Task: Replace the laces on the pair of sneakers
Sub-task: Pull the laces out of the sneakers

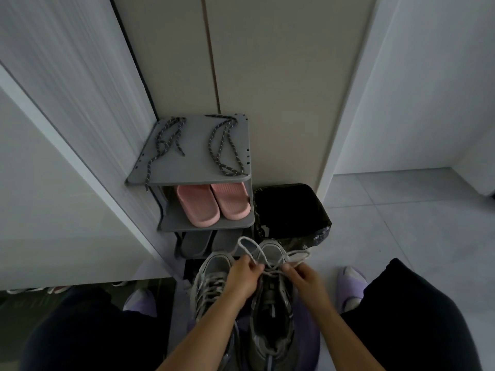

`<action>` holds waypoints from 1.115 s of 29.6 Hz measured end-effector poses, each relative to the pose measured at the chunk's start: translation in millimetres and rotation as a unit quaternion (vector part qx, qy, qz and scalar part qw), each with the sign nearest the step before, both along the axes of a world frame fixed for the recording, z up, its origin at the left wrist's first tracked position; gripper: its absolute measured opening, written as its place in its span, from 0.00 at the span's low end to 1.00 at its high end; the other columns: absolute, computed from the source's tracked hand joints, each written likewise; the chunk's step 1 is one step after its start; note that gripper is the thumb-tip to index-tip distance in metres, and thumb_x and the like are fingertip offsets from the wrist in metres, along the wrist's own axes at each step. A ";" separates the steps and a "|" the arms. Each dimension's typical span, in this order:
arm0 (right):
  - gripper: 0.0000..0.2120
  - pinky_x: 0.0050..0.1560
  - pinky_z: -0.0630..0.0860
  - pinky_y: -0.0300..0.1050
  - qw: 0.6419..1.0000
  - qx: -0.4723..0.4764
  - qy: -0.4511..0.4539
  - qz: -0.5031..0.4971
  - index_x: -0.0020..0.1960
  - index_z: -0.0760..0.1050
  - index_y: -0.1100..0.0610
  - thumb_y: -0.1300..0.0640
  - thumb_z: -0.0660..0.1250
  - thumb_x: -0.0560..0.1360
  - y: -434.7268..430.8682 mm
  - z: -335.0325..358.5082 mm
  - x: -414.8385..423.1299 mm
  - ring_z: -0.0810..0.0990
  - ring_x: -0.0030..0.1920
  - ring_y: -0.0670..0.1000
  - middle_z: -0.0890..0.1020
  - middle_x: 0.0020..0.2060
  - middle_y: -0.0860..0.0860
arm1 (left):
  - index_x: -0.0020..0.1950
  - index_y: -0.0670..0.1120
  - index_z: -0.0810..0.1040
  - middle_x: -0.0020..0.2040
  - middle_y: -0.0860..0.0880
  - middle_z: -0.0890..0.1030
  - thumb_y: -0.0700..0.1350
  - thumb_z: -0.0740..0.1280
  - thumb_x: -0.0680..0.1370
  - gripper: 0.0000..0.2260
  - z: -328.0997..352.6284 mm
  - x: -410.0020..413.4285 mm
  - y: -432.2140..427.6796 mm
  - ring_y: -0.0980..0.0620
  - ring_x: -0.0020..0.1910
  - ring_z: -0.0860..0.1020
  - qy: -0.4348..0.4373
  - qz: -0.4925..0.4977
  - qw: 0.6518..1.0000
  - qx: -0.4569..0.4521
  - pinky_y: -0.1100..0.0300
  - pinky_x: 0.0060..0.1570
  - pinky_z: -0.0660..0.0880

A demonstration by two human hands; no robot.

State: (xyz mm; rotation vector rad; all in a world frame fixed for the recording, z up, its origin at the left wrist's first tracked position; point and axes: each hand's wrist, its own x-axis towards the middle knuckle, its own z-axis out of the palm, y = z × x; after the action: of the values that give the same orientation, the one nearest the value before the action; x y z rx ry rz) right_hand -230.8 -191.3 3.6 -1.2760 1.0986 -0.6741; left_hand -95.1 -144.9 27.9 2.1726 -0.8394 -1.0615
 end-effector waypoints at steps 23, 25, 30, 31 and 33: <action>0.11 0.26 0.74 0.32 0.985 0.118 -0.045 -0.115 0.36 0.70 0.65 0.65 0.61 0.77 -8.6 -12.0 -6.8 0.76 0.25 0.47 0.75 0.29 0.57 | 0.36 0.46 0.74 0.37 0.48 0.78 0.43 0.63 0.78 0.10 31.6 26.4 -3.8 0.53 0.36 0.73 0.017 0.139 0.973 -0.184 0.62 0.36 0.67; 0.12 0.26 0.74 0.32 0.983 0.122 -0.059 -0.127 0.36 0.70 0.64 0.67 0.60 0.78 -7.8 -11.0 -5.5 0.77 0.23 0.43 0.76 0.29 0.57 | 0.38 0.48 0.73 0.39 0.48 0.80 0.43 0.61 0.79 0.10 52.2 41.8 -4.1 0.54 0.38 0.76 0.083 0.222 0.932 -0.273 0.62 0.40 0.70; 0.09 0.29 0.73 0.32 0.993 0.098 -0.035 -0.061 0.37 0.74 0.61 0.66 0.63 0.76 -4.7 -11.0 -3.4 0.76 0.27 0.44 0.76 0.30 0.54 | 0.45 0.45 0.74 0.42 0.48 0.80 0.42 0.63 0.78 0.02 27.8 23.6 -2.0 0.50 0.43 0.78 0.097 0.129 0.964 -0.211 0.63 0.40 0.72; 0.09 0.32 0.73 0.33 0.995 0.087 -0.022 -0.045 0.37 0.75 0.60 0.67 0.64 0.75 -4.1 -12.8 -3.6 0.76 0.30 0.46 0.77 0.30 0.53 | 0.48 0.45 0.76 0.44 0.48 0.80 0.42 0.64 0.77 0.02 11.9 13.4 1.3 0.50 0.46 0.78 0.073 0.084 0.981 -0.161 0.63 0.41 0.71; 0.09 0.38 0.74 0.38 0.997 0.073 -0.009 -0.037 0.38 0.75 0.59 0.68 0.65 0.74 -3.9 -16.2 -4.3 0.75 0.35 0.50 0.78 0.32 0.53 | 0.48 0.44 0.79 0.47 0.47 0.81 0.41 0.63 0.78 0.06 -11.2 -1.0 7.0 0.49 0.50 0.78 0.028 0.042 0.992 -0.119 0.64 0.42 0.68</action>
State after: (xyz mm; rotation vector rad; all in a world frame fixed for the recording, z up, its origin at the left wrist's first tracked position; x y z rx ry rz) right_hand -235.1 -195.2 -12.6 -1.1066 1.1630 -0.6481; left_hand -96.1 -137.9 16.7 1.9532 -0.7980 -0.9260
